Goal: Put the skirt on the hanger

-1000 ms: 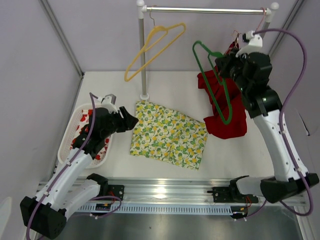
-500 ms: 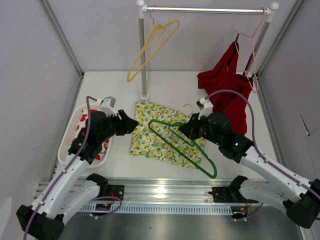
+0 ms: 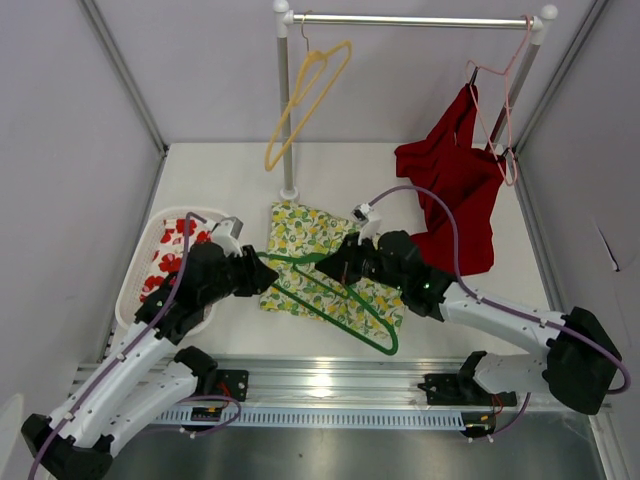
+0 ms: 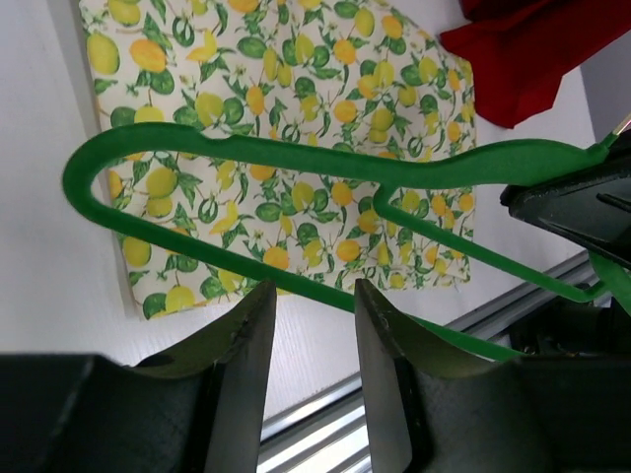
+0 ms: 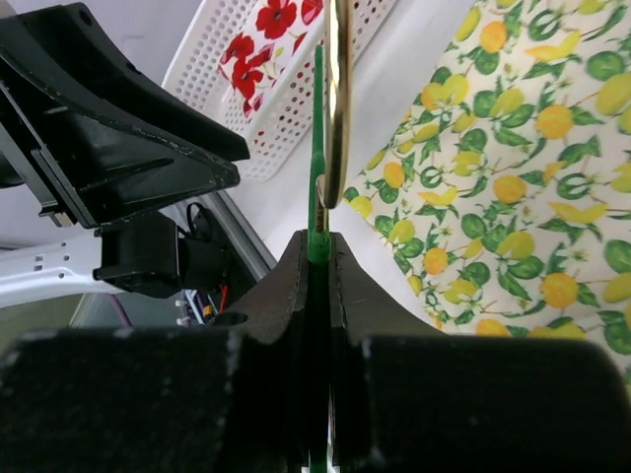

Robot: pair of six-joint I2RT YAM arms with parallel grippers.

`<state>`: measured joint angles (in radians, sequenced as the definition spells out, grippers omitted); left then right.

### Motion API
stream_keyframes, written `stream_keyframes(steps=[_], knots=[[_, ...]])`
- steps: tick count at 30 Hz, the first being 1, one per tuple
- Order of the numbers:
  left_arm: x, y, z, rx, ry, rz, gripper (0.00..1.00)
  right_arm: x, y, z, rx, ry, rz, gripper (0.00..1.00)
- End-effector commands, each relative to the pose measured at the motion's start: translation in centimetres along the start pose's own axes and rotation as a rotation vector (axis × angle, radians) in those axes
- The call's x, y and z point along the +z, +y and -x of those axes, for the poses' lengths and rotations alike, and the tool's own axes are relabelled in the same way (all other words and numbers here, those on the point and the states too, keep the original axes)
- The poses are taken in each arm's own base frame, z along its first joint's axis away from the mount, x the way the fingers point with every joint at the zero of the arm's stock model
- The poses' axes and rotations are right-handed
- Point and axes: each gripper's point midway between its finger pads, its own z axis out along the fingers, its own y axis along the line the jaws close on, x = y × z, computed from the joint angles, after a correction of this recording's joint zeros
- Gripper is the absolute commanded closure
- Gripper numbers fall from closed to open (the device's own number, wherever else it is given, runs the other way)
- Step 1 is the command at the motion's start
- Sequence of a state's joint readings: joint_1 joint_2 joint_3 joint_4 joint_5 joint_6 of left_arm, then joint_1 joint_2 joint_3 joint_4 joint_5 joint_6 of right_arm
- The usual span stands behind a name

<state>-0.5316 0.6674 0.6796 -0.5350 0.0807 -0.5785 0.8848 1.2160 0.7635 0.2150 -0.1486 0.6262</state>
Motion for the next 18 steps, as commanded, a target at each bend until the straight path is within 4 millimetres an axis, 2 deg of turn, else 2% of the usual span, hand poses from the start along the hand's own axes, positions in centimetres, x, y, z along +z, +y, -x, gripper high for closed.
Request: stream_keyframes(steps=[1,2,3,4,5,6,8,10,11,15,18], knots=[[0.1,0.2,-1.0,-0.016,0.024,0.032,0.58,0.5,2.5,-0.6,0.009,-0.023,0.108,1.0],[0.2,0.2,-1.2,-0.013,0.031,0.034,0.59,0.6,2.5,-1.0,0.01,-0.027,0.119,1.0],[0.3,0.3,-1.3,-0.013,0.036,0.041,0.59,0.4,1.7,-2.4,0.018,-0.004,0.108,1.0],[0.5,0.2,-1.6,-0.008,0.047,0.04,0.59,0.4,1.4,-3.1,0.022,0.004,0.112,1.0],[0.6,0.2,-1.8,-0.008,0.054,0.044,0.59,0.3,2.0,-3.3,0.02,-0.004,0.155,1.0],[0.9,0.3,-2.1,-0.007,0.069,0.054,0.6,0.2,1.3,-4.6,0.028,0.017,0.149,1.0],[1.1,0.2,-2.7,-0.001,0.098,0.056,0.6,0.1,1.0,-5.4,0.023,0.024,0.151,1.0],[1.5,1.1,-3.2,0.007,0.114,0.117,0.6,-0.2,0.1,-7.0,0.02,0.05,0.151,1.0],[1.6,1.4,-3.6,0.01,0.124,0.134,0.61,-0.2,0.3,-6.9,0.018,0.037,0.172,1.0],[2.0,2.8,-5.1,0.019,0.162,0.209,0.59,0.1,-1.0,-8.3,0.019,0.046,0.154,1.0],[2.2,3.7,-5.8,0.0,0.163,0.251,0.56,0.6,-1.2,-8.4,0.004,0.038,0.154,1.0]])
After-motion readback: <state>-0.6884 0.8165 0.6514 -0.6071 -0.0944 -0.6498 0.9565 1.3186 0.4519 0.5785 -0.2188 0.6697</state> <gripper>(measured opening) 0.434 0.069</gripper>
